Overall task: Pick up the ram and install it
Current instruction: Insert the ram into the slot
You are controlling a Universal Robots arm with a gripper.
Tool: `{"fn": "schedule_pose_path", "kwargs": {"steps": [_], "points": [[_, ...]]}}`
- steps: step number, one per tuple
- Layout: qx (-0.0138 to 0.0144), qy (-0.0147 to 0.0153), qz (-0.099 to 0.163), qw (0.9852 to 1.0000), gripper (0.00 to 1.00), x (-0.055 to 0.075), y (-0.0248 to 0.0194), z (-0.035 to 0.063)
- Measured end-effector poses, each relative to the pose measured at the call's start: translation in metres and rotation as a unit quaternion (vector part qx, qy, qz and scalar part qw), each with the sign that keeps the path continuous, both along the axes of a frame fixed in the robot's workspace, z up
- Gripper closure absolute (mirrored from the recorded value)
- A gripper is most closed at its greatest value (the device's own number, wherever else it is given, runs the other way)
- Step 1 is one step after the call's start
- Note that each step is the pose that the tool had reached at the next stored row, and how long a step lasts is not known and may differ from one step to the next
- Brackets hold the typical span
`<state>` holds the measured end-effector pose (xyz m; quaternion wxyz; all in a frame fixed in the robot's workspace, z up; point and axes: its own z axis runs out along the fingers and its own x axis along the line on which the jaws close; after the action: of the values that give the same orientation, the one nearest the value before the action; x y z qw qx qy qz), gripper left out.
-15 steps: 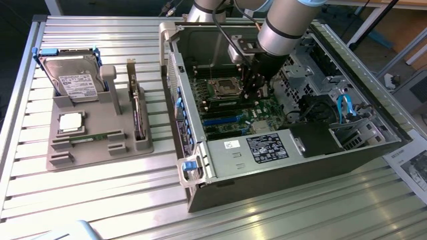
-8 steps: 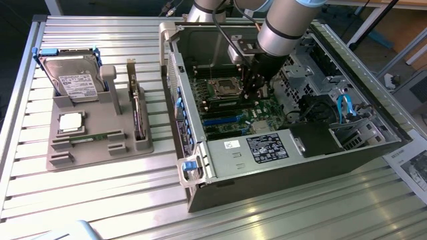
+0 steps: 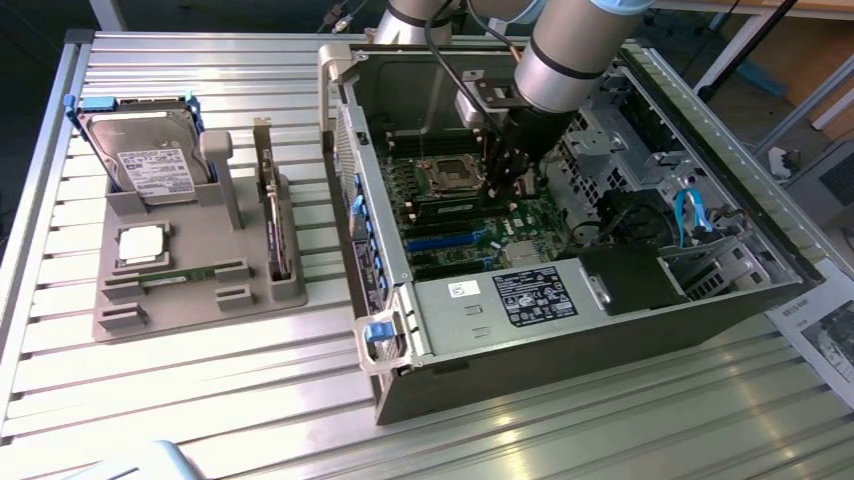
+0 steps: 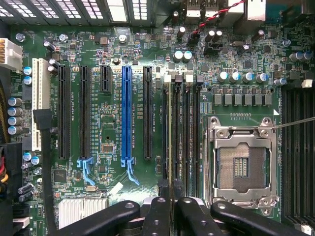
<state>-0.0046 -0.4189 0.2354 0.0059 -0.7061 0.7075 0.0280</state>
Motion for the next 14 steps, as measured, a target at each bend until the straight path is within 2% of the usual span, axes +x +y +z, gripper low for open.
{"fn": "schedule_pose_path", "kwargs": {"steps": [14], "points": [[-0.0001, -0.0003, 0.0, 1.0, 0.88, -0.0012, 0.0, 0.0006]]}}
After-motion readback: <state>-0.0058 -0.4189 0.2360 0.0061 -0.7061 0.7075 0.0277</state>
